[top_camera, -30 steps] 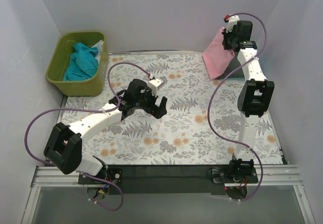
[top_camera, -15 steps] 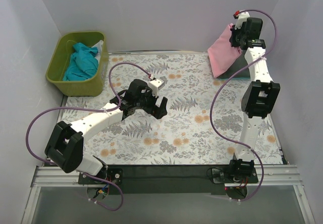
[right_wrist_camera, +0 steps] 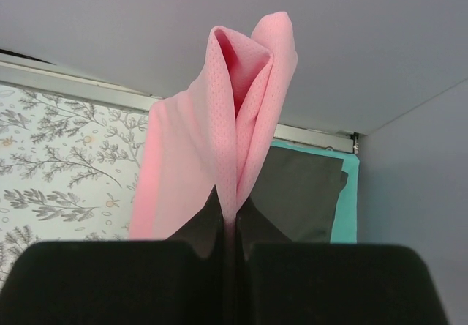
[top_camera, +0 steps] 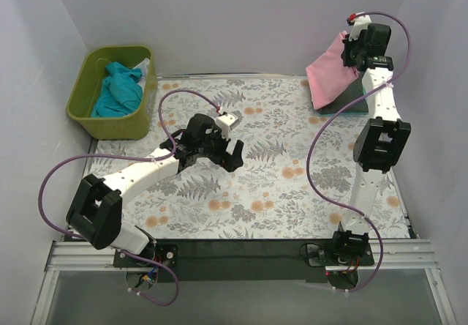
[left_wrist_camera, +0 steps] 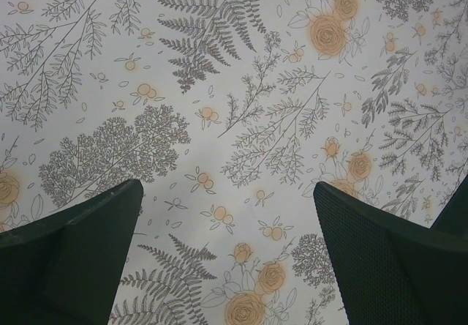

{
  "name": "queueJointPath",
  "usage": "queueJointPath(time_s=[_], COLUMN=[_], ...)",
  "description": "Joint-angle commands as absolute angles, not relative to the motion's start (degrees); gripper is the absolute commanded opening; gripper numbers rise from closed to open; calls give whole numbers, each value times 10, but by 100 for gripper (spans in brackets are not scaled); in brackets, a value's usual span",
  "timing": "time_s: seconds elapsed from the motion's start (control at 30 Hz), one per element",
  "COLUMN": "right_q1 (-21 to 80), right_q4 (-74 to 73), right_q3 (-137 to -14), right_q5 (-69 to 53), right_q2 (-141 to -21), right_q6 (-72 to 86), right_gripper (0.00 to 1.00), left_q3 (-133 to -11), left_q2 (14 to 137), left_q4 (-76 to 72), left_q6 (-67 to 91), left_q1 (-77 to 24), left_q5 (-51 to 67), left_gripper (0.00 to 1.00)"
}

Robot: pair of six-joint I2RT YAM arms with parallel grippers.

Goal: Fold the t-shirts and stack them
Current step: Neatly place the folded tshirt to the corner

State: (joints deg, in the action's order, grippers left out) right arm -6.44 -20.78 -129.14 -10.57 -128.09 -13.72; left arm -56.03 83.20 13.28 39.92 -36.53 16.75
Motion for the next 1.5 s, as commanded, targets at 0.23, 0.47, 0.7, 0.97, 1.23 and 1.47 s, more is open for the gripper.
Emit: queueJointPath(time_s=[0.23,0.47,0.7,0.97,1.23,1.47], right_q1=[-84,-87,-96,-108,-114,-116], right_q4=[-163,-134,-107,-87,-68,-53], right_q3=[-1311,-1298,-1295,-1288,-1273,-1256], right_q5=[-102,-91,-80,-79,-90,-80], right_q2=[-1313,-1339,-1366,-1385,-1404,-1417], right_q6=[-200,-238,-268,-303,-320,-333], right_gripper=[1,1,1,1,1,1], left_q3=[-592,-596,-595,-599,-610,-613], left_q2=[839,847,853,865,882,888], left_q4=[132,134,135,135,135,136], left_q6=[399,400,400,403,403,400], left_q1=[-363,-363,-363,-364,-363,-363], left_q5=[177,181,182,187,194,191], left_gripper=[98,98,98,98,98,98])
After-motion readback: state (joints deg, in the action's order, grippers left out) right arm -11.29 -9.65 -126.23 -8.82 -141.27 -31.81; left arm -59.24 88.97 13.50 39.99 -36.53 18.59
